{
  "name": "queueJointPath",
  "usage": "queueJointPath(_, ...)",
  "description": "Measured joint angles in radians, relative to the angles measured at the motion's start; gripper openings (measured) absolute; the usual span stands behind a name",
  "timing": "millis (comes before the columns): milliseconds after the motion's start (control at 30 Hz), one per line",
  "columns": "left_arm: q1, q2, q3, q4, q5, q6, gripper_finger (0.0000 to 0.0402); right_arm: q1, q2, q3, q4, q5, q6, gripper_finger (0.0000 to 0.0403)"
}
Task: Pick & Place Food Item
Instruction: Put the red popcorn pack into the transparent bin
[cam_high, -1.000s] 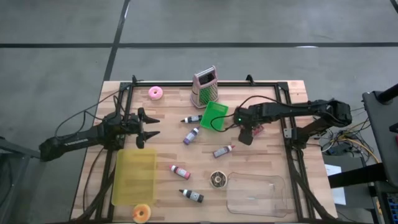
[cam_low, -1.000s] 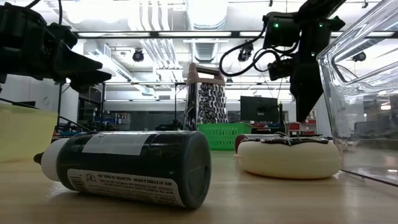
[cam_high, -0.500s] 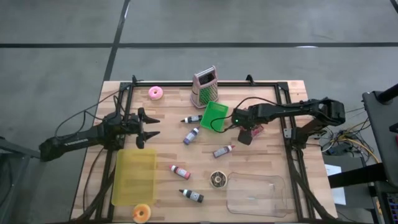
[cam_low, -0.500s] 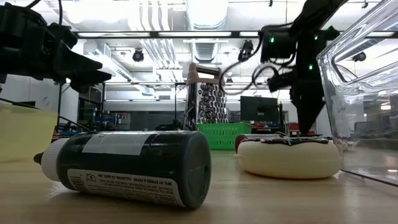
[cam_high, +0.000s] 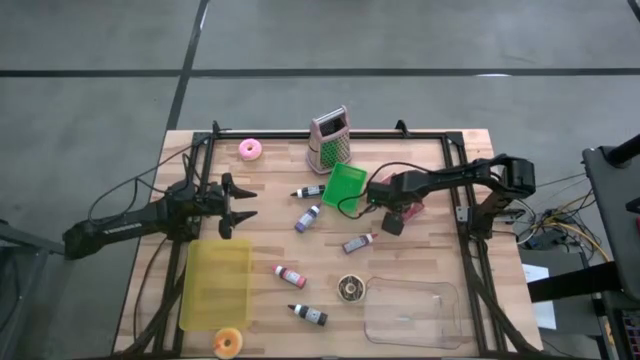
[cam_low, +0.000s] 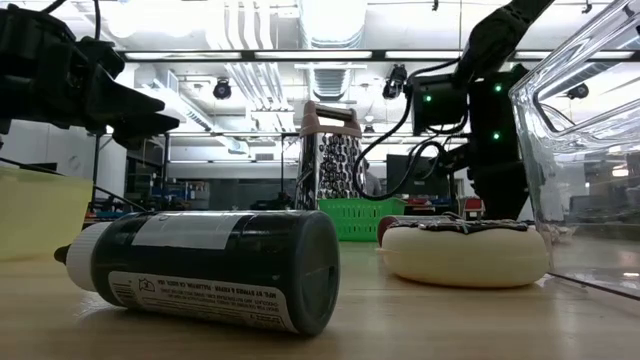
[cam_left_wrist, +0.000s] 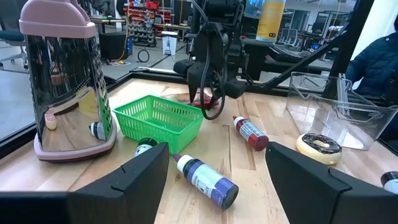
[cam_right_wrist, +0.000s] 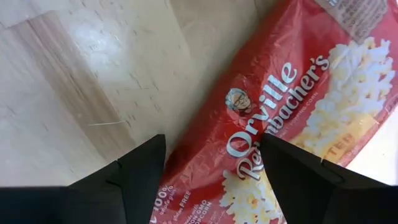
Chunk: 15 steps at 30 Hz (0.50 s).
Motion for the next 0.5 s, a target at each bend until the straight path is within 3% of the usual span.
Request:
queueJointPath(233,0.0,0.0,0.0,0.0,0.0,0.0,0.0273,0.003,-0.002,-0.002,0.003,0.02,0.019,0.019)
queueJointPath(500,0.0,0.0,0.0,0.0,0.0,0.0,0.0273,0.035,-0.027,-0.007,-0.002,0.075,0.019,0.0024)
